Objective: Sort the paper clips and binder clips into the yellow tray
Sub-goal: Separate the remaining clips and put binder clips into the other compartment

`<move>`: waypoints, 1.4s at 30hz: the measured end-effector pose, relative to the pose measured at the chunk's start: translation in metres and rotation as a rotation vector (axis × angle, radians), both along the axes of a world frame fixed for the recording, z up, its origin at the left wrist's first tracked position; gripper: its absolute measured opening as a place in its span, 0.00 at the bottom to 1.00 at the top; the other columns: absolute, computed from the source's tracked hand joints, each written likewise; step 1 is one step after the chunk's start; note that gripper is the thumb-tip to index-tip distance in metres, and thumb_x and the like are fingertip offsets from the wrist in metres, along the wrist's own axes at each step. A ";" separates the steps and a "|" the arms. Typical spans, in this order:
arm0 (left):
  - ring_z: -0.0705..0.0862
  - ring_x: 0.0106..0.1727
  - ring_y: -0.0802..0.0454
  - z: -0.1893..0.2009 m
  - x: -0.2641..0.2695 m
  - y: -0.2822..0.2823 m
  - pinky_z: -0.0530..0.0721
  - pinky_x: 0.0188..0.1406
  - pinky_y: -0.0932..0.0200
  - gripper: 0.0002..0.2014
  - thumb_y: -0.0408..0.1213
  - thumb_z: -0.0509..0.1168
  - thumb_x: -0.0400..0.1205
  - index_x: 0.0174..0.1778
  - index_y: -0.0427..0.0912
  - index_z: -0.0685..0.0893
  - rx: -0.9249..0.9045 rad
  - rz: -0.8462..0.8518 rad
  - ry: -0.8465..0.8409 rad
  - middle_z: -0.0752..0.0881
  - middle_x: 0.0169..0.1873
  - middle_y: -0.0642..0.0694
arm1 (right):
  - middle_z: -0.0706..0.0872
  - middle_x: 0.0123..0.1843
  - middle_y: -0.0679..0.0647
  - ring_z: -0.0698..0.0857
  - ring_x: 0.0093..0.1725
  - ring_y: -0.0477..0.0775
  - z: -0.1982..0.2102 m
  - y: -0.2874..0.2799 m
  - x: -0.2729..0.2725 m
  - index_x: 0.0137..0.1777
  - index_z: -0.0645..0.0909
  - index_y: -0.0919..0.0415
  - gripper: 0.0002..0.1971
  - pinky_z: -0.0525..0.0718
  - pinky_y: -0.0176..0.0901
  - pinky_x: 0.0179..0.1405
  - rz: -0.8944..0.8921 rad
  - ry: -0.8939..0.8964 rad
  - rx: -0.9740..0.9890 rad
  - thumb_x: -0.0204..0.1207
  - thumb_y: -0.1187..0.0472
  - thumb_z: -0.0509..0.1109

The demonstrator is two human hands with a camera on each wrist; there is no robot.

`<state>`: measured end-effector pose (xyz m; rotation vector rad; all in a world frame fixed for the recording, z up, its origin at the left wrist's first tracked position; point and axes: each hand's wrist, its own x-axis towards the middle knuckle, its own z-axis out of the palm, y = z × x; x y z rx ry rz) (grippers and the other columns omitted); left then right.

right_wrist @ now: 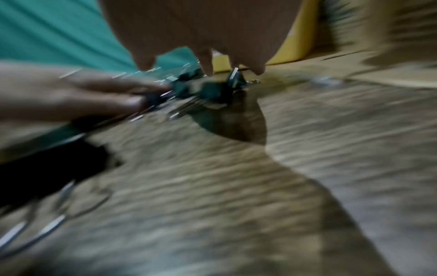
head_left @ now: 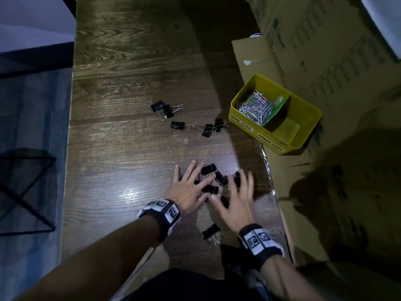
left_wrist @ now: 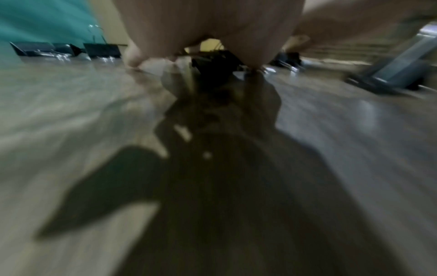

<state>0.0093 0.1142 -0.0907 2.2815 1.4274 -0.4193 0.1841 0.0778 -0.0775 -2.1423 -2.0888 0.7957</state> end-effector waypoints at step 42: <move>0.84 0.39 0.39 -0.006 -0.049 0.050 0.85 0.28 0.47 0.26 0.58 0.47 0.83 0.50 0.43 0.83 0.282 0.147 -0.168 0.82 0.50 0.41 | 0.84 0.46 0.55 0.85 0.42 0.58 0.021 0.127 -0.021 0.45 0.81 0.52 0.03 0.82 0.42 0.47 -0.255 0.404 -0.120 0.72 0.59 0.70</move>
